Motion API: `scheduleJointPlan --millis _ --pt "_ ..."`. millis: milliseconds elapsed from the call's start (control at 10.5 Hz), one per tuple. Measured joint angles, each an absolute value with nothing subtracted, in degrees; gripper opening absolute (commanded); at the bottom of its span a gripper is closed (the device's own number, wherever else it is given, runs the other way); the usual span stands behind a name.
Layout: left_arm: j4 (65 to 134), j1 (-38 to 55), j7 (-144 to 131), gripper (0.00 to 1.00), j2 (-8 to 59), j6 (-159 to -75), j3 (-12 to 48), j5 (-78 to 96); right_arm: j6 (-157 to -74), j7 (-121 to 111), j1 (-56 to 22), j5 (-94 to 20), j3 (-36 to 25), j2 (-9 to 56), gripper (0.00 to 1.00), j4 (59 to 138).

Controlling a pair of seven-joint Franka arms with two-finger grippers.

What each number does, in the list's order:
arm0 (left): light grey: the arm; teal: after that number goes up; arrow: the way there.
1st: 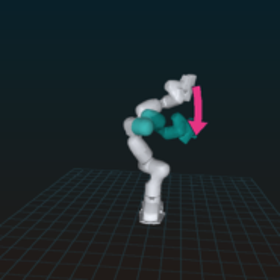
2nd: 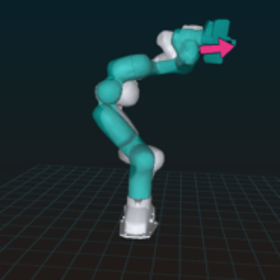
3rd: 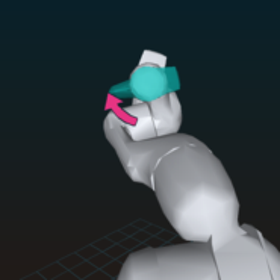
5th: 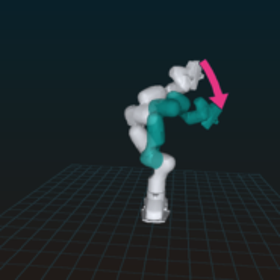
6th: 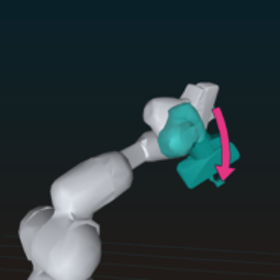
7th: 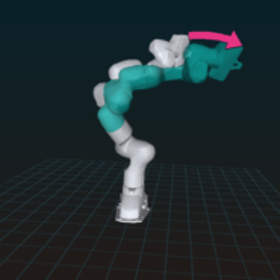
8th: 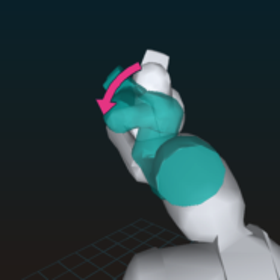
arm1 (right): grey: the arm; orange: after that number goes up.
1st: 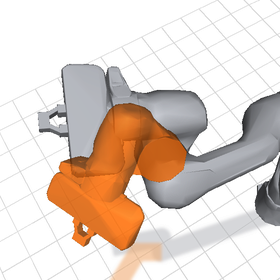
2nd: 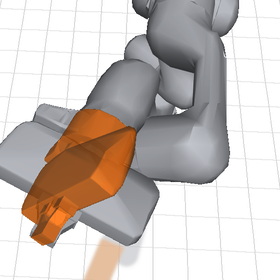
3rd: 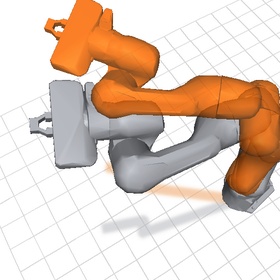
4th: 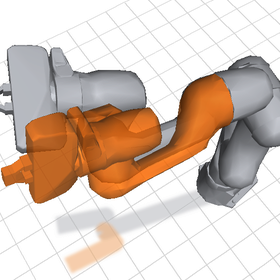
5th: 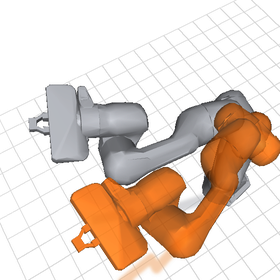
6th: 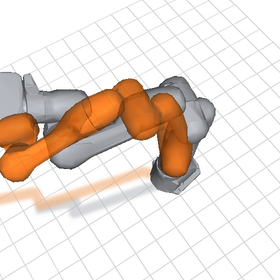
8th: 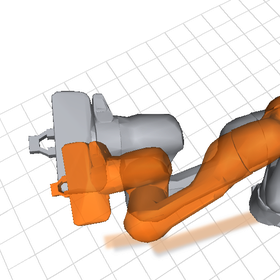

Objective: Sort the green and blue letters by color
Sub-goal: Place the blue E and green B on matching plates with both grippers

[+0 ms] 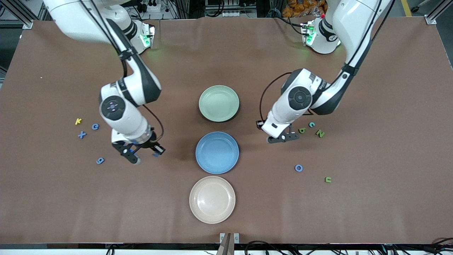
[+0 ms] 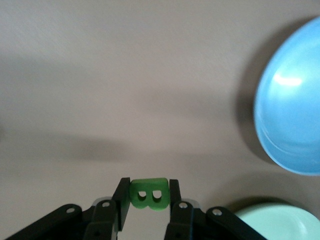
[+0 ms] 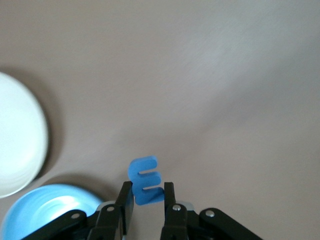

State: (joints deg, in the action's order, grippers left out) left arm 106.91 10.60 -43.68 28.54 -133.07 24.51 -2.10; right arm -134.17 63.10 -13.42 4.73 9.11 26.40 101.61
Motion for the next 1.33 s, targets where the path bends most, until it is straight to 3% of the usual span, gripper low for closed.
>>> scheduleJointPlan --millis 380,759,854,949,1329 --pt "106.9 13.2 -51.2 0.00 30.1 -134.6 27.8 4.8 -133.2 73.7 -20.9 4.8 9.3 33.5 0.00 89.4" --pt "107.2 20.7 -62.0 0.00 35.6 -145.8 28.0 7.1 -133.7 76.4 -25.8 4.8 9.3 41.1 0.04 81.9" --pt "107.2 22.2 -64.5 0.37 37.0 -148.2 28.0 7.1 -133.8 77.0 -27.0 4.8 9.3 42.2 0.71 80.1" --pt "107.2 23.6 -66.7 0.99 38.1 -150.2 28.0 7.1 -134.3 77.4 -28.0 4.8 9.3 43.0 1.00 78.8" --pt "106.4 23.9 -68.8 1.00 38.9 -151.8 27.3 7.1 -134.4 79.3 -28.9 4.9 8.4 43.5 1.00 77.4"
